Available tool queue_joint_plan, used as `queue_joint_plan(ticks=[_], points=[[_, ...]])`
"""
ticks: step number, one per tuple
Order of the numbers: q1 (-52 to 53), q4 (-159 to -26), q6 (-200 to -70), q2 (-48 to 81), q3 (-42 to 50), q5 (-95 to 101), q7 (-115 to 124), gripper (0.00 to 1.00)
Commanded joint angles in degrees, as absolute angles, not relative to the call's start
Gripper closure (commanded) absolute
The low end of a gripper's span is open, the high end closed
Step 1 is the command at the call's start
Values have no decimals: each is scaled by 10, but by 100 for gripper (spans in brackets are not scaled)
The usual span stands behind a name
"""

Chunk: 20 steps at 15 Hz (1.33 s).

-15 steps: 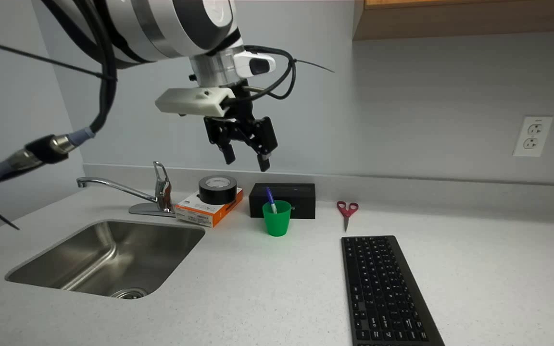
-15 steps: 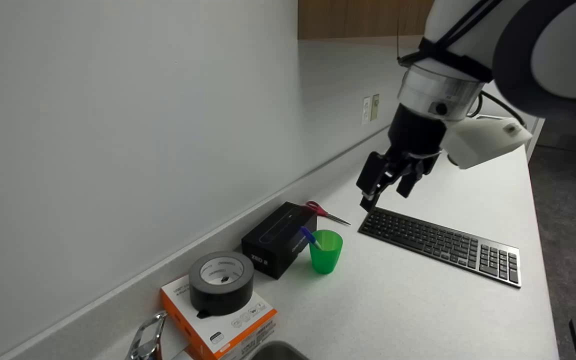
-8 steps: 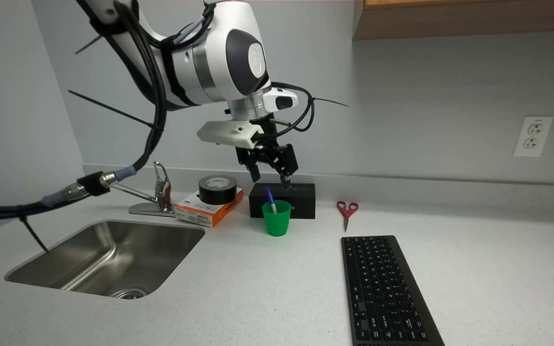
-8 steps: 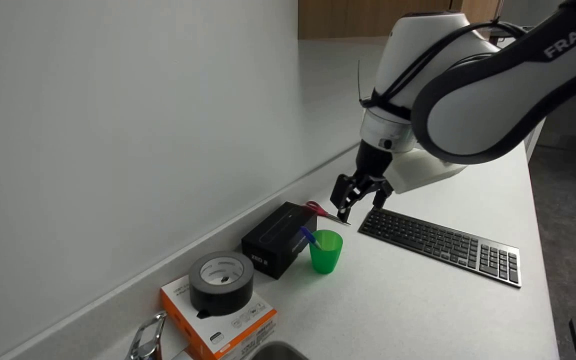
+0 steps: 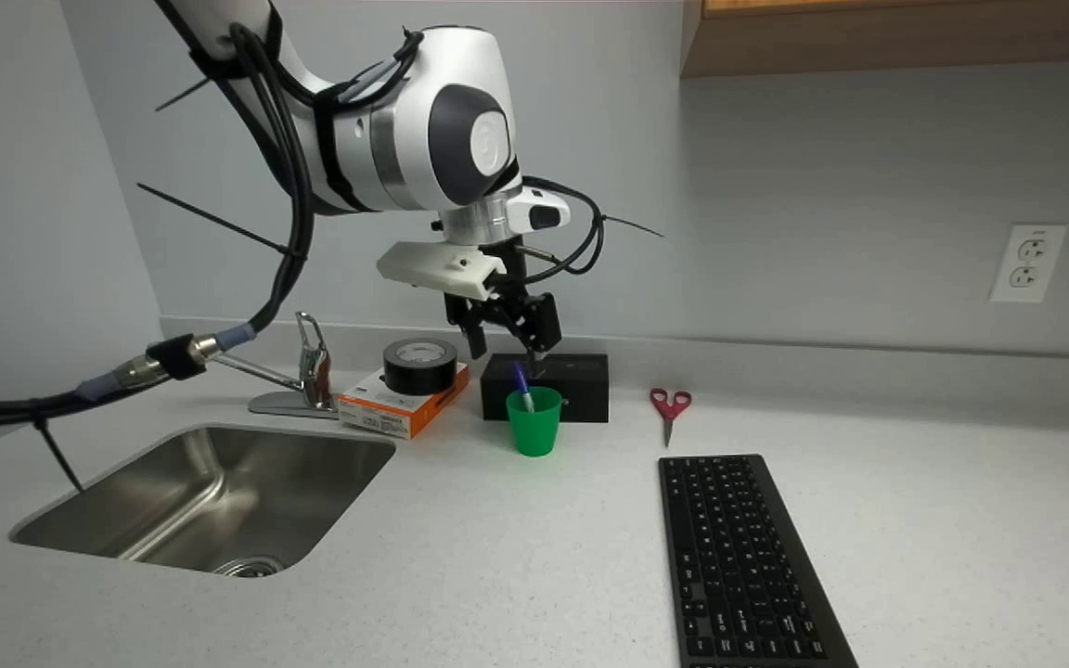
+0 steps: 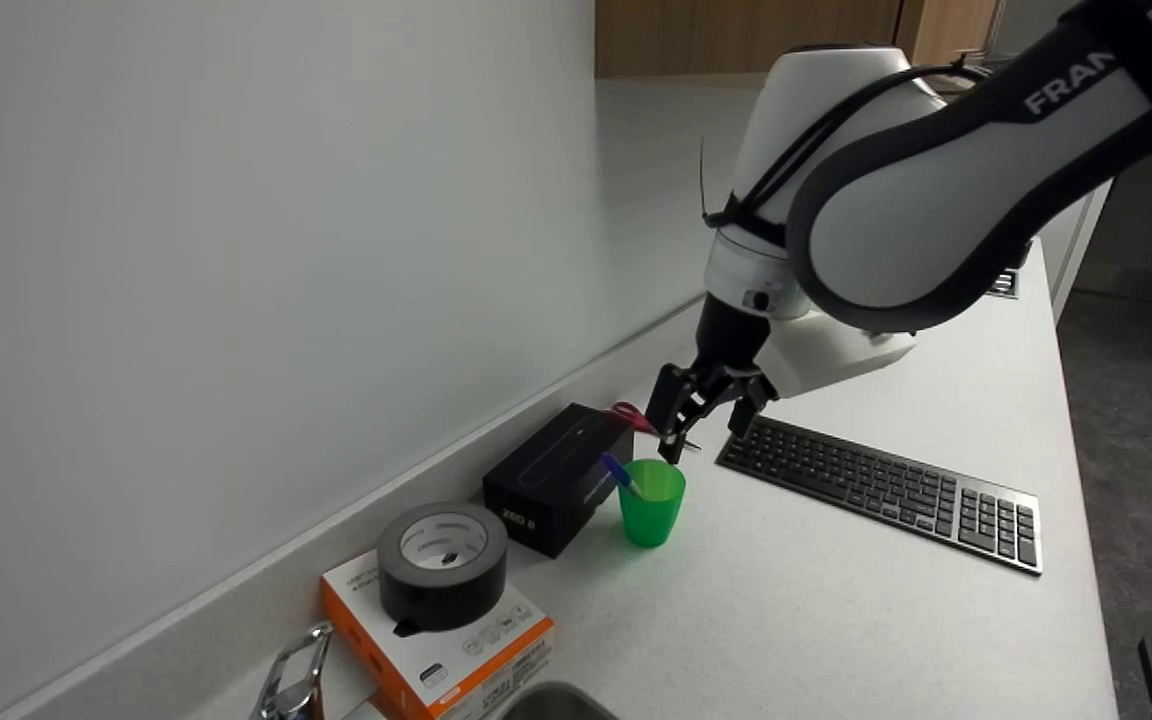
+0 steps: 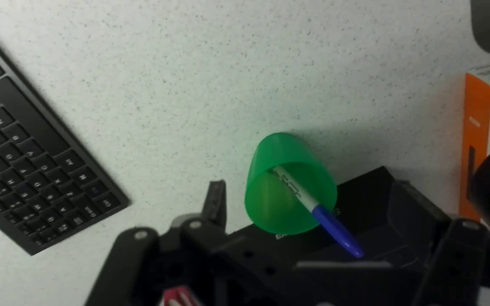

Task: Remove the pen from the green cup

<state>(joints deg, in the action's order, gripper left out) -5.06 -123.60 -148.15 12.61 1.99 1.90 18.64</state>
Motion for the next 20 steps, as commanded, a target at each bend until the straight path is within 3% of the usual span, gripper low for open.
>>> queue_joint_plan(ticks=[1,14,20], points=[[-38,-1192,-1488,180,19,-26,160,0],[-3,-1104,-1619,292,34,-27,185,0],[-2,-1114,-1610,284,42,-20,176,0]])
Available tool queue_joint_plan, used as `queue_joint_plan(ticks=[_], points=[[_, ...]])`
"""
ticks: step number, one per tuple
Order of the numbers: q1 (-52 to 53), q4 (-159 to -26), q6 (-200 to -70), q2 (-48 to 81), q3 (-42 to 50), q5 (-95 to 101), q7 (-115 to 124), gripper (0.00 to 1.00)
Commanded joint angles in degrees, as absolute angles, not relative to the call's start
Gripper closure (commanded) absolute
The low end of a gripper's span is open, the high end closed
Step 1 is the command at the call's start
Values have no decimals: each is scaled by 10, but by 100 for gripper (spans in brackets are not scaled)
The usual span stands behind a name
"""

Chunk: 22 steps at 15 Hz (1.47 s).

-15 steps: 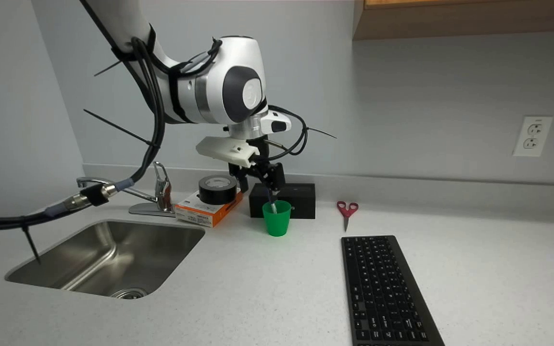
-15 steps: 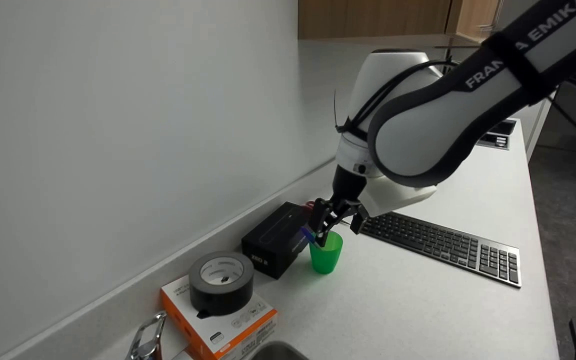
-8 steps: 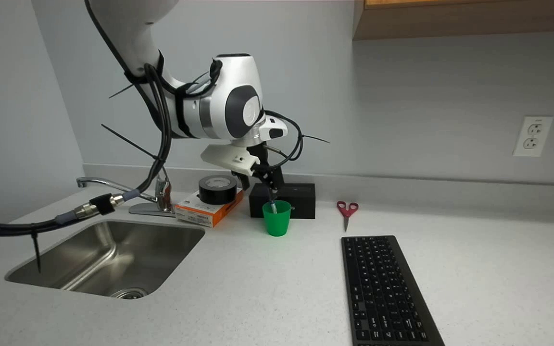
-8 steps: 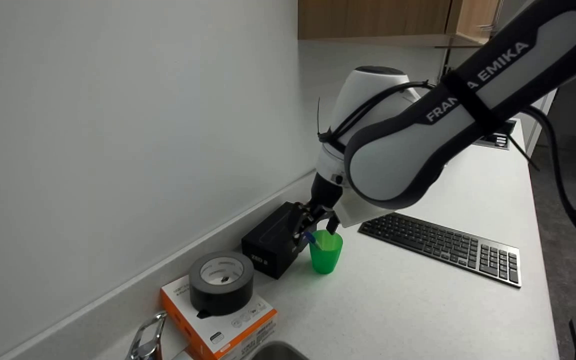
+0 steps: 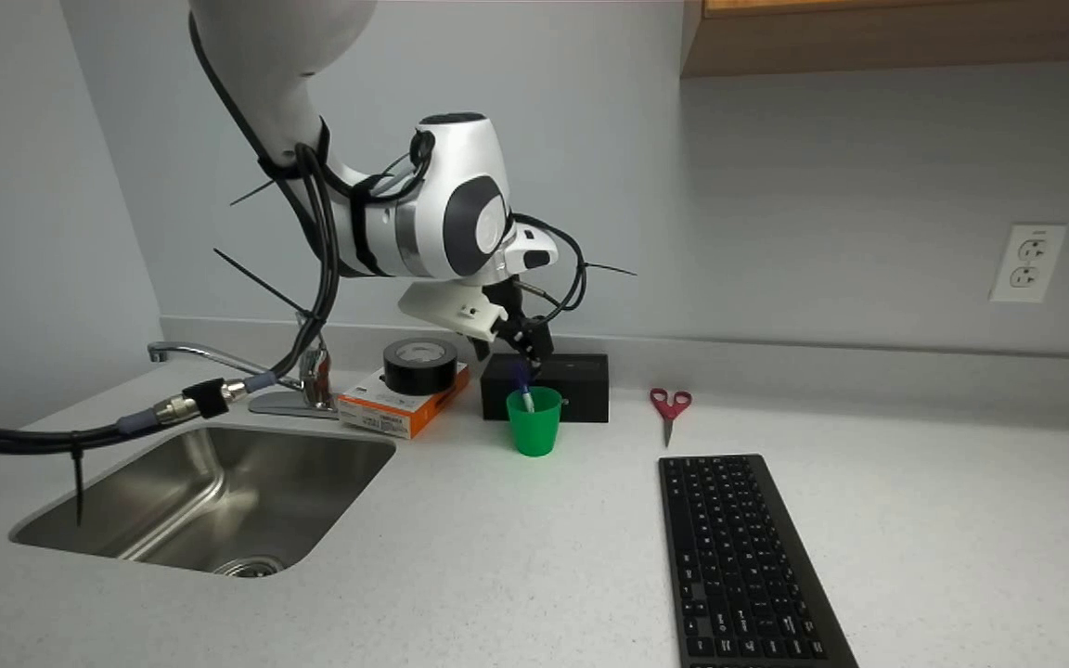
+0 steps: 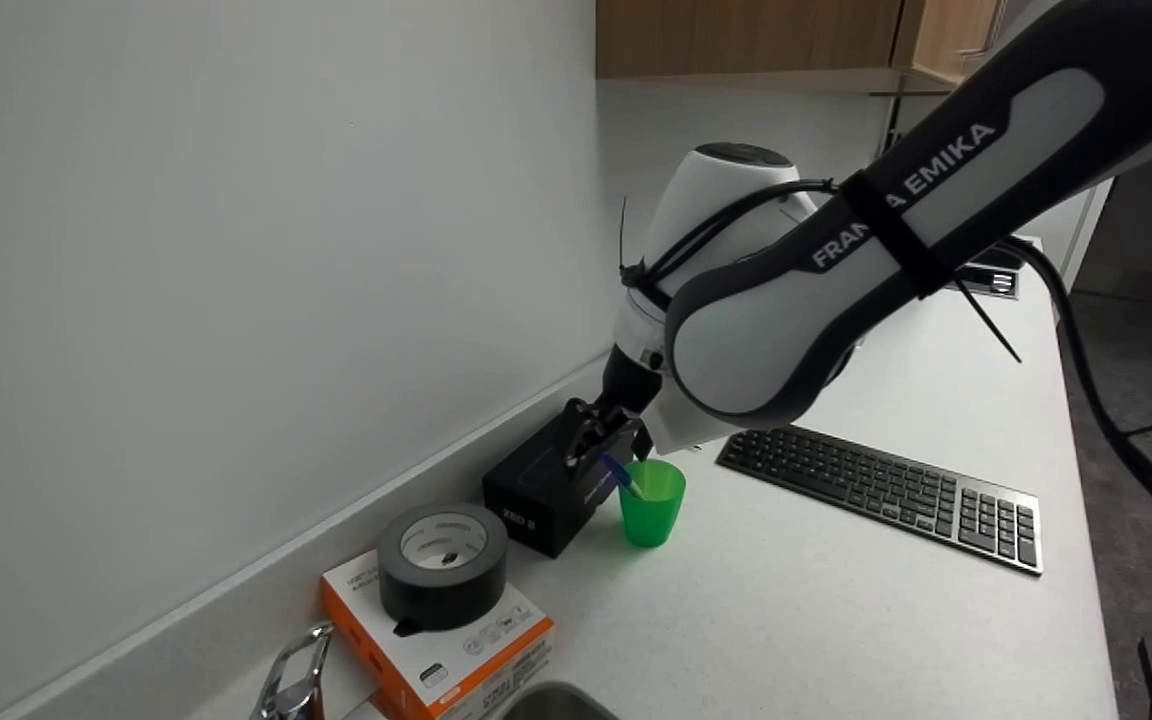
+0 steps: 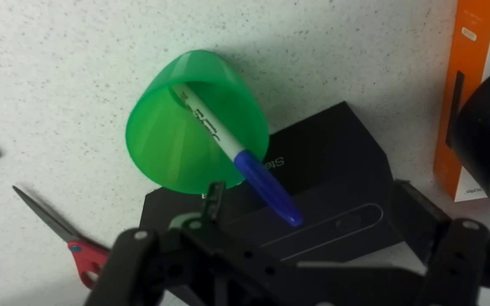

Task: Remove the pen from the green cup

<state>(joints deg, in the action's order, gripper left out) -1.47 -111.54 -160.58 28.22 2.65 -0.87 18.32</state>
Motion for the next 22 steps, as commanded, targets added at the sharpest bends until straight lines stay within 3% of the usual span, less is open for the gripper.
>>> queue_joint_plan(ticks=[1,6,7,9,17,22], points=[[0,-1114,-1611,283,46,-18,179,0],[9,-1112,-1609,287,65,-10,184,0],[12,-1109,-1607,290,68,-9,186,25],[11,-1106,-1603,294,66,-14,183,34],[15,-1120,-1609,281,73,-9,180,98],[10,-1160,-1615,217,82,-9,176,96]])
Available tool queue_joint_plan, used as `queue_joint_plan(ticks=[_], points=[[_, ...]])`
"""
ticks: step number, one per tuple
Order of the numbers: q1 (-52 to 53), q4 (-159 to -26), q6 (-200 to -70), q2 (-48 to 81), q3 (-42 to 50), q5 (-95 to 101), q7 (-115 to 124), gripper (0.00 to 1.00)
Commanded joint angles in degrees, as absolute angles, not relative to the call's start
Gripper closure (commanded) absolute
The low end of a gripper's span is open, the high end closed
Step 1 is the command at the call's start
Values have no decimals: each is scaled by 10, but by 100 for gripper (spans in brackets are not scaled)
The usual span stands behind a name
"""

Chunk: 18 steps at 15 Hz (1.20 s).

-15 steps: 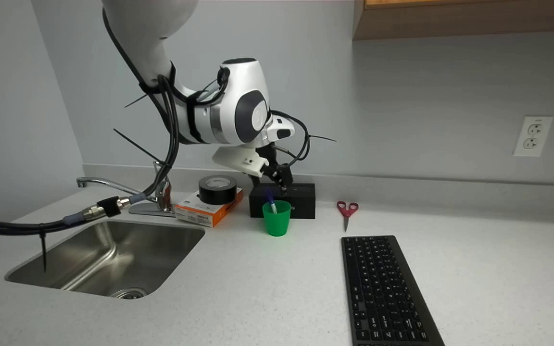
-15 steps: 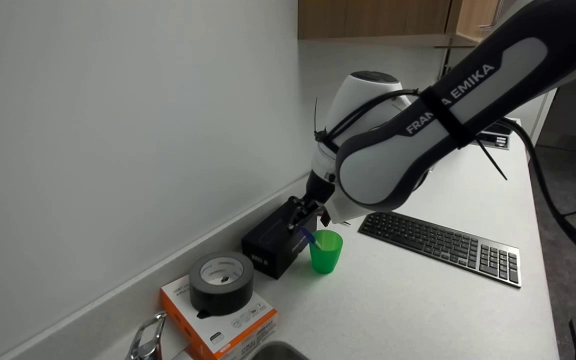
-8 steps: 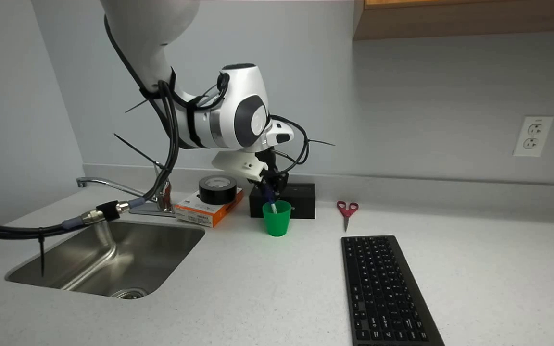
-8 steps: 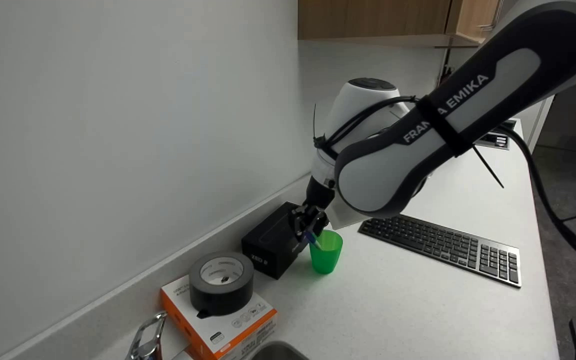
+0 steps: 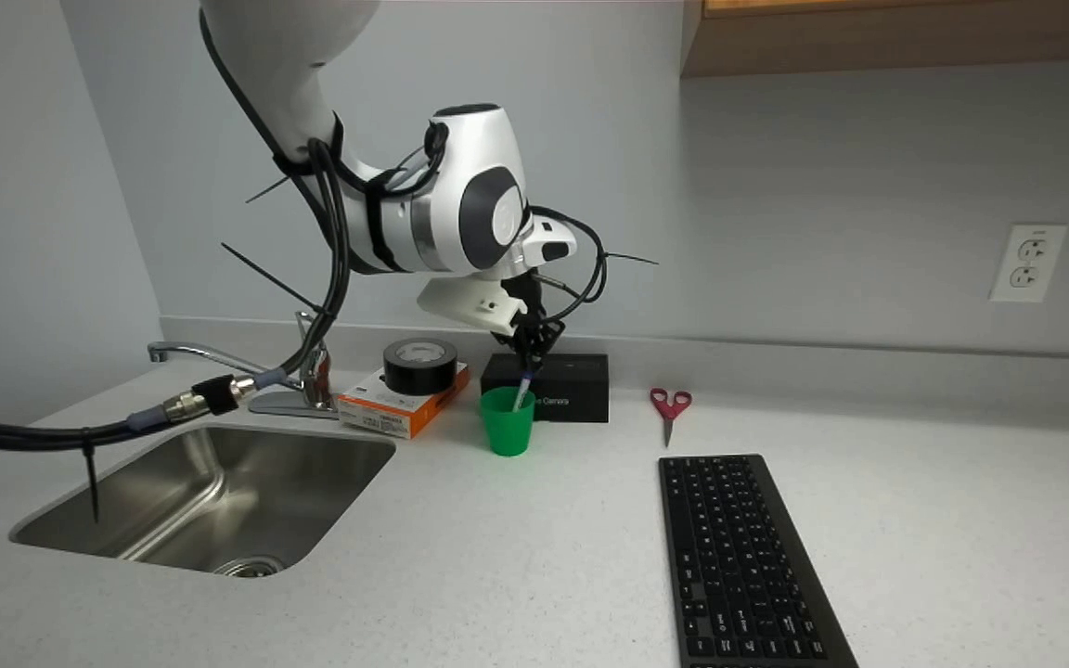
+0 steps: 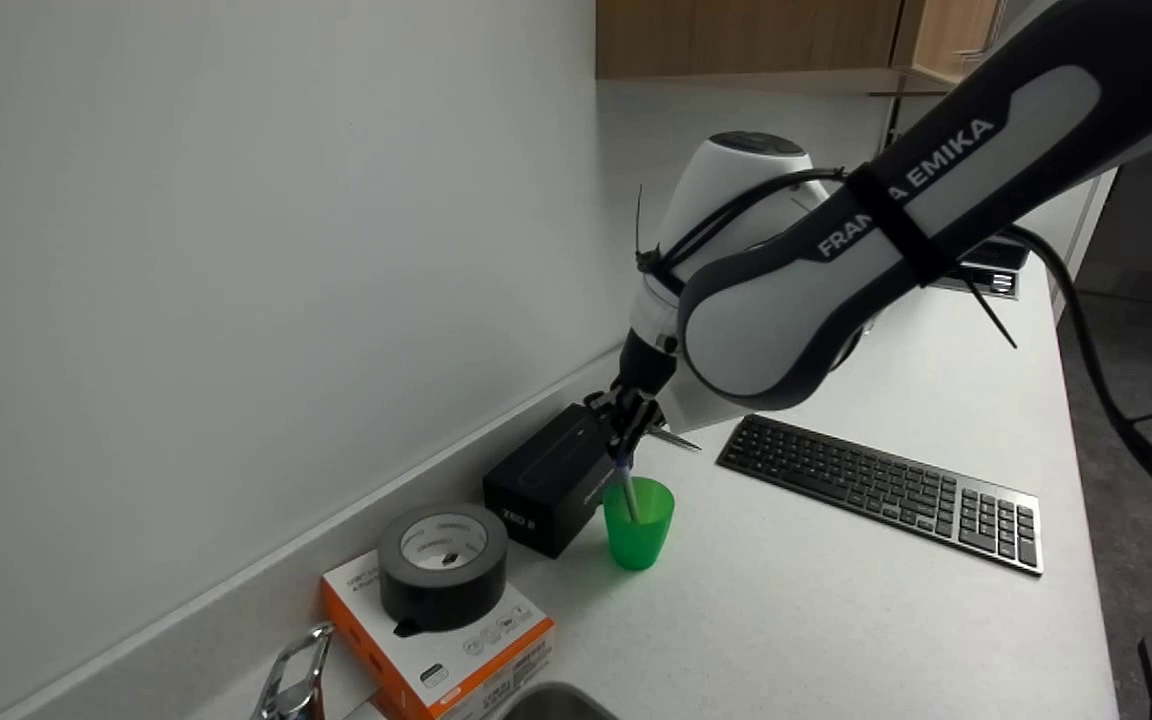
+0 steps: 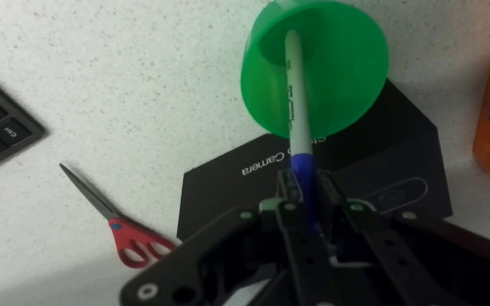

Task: Remove the pen from the green cup

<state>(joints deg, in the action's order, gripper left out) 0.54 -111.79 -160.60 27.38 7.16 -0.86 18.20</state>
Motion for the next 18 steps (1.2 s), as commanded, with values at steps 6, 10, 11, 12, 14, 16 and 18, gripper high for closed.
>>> queue_joint_plan(ticks=[6,10,11,12,14,16,18], points=[[-27,-1198,-1497,110,46,-39,99,96],[-36,-1172,-1352,146,51,-41,80,96],[-36,-1171,-1327,158,54,-33,85,96],[-33,-1171,-1311,176,61,-15,104,96],[-30,-1170,-1296,206,68,5,116,96],[-29,-1168,-1298,229,74,13,119,96],[-28,-1169,-1306,241,77,18,119,96]])
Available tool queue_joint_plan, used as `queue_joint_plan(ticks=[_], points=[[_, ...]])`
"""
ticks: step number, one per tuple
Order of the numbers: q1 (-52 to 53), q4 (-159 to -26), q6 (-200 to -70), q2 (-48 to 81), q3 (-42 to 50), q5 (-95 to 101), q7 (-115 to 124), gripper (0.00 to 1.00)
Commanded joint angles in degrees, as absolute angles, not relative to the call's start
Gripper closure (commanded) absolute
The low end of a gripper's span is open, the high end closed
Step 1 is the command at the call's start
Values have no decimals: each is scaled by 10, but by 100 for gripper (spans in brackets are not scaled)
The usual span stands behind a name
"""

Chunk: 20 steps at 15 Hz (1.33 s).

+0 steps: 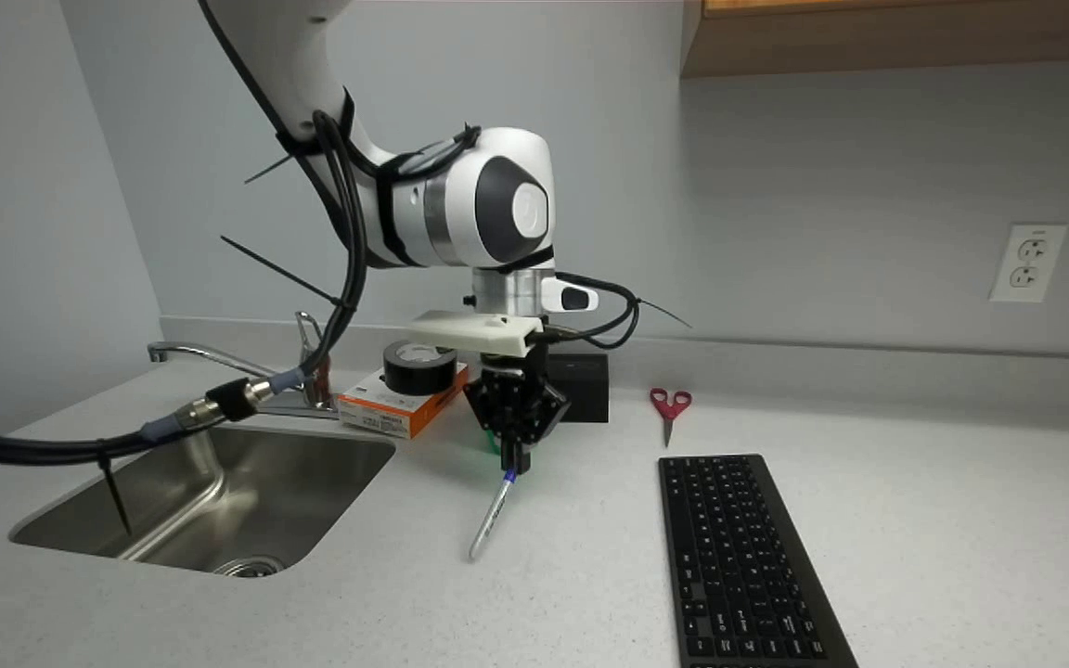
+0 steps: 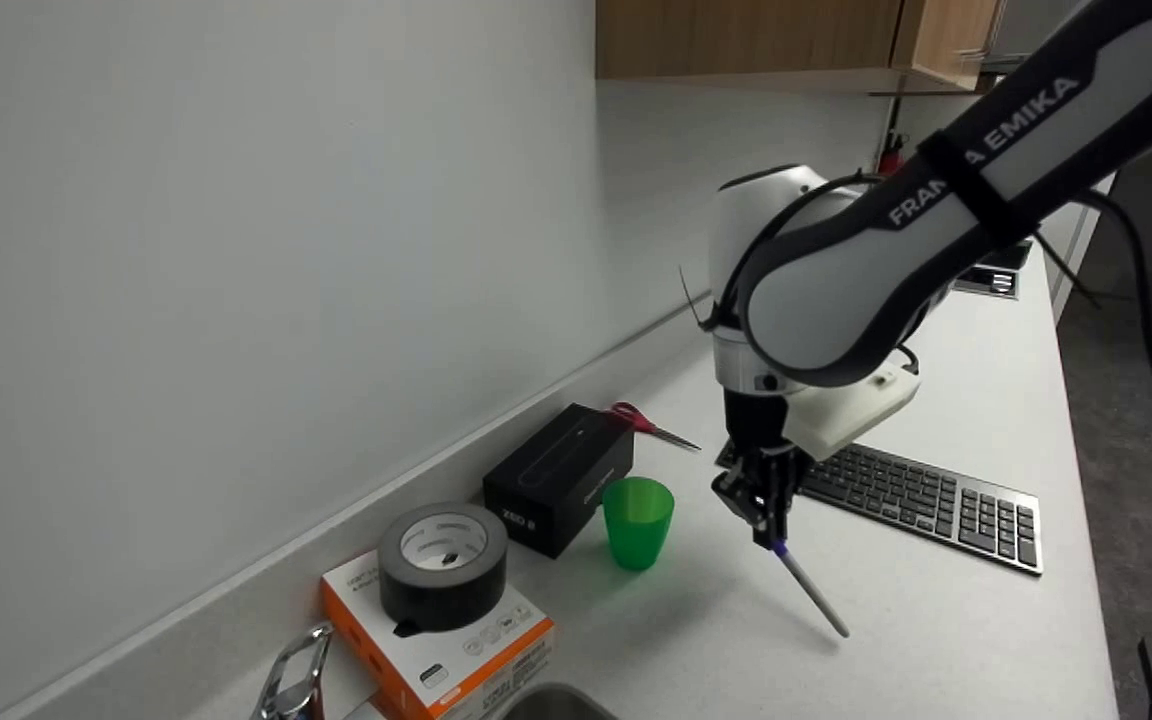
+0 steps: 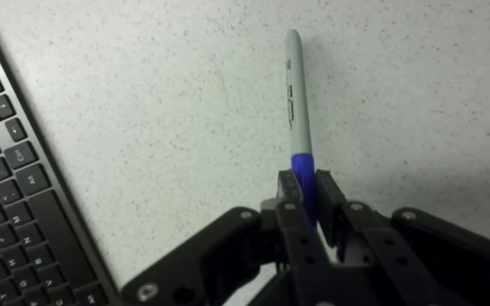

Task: Remove the pen from the green cup

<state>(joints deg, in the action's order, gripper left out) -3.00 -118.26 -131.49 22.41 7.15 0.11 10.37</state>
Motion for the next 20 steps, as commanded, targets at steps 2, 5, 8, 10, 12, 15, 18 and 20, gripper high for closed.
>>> queue_joint_plan(ticks=[2,5,8,10,12,15,18,20], points=[[-27,-1170,-1312,243,77,19,118,96],[-27,-1167,-1311,240,76,16,118,59],[-28,-1162,-1312,236,75,13,116,37],[-29,-1157,-1311,233,74,11,115,23],[-29,-1152,-1310,229,72,8,114,7],[-29,-1145,-1309,225,71,8,113,0],[-32,-1143,-1314,232,69,7,106,0],[-32,-1140,-1314,231,69,7,106,0]])
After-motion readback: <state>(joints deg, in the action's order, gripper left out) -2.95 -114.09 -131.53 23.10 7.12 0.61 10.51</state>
